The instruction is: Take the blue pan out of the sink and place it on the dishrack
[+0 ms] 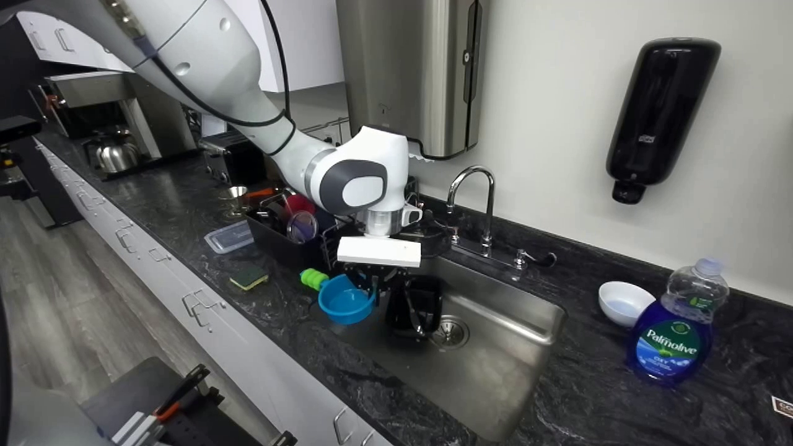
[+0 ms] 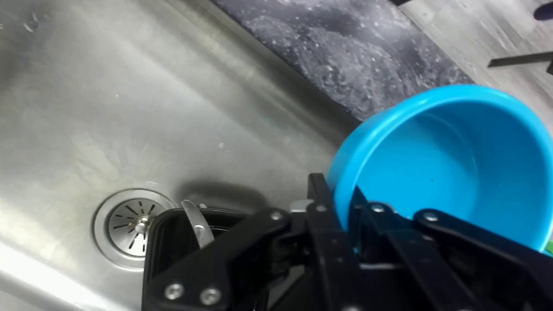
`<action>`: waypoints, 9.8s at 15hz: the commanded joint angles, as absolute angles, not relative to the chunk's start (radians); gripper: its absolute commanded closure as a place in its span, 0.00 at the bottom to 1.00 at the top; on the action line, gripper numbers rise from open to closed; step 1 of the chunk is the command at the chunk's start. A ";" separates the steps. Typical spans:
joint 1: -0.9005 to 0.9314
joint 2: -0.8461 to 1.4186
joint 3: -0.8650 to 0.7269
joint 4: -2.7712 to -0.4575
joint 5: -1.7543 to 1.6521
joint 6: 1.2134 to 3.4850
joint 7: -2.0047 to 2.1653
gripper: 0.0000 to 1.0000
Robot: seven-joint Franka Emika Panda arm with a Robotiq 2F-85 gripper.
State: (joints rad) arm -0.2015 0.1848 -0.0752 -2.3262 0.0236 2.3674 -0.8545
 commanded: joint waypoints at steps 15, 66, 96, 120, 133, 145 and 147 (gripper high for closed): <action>-0.175 0.022 -0.074 -2.310 0.361 2.183 -0.883 0.97; 0.128 -0.205 -0.081 -2.337 0.632 2.133 -1.453 0.97; 0.107 0.086 0.048 -2.183 1.026 2.602 -1.850 0.97; 0.114 0.237 0.008 -2.070 1.020 2.674 -1.839 0.97; 0.120 0.222 0.003 -2.085 0.998 2.662 -1.818 0.89; 0.120 0.222 0.003 -2.085 0.998 2.662 -1.817 0.89; 0.120 0.222 0.003 -2.085 0.998 2.662 -1.817 0.89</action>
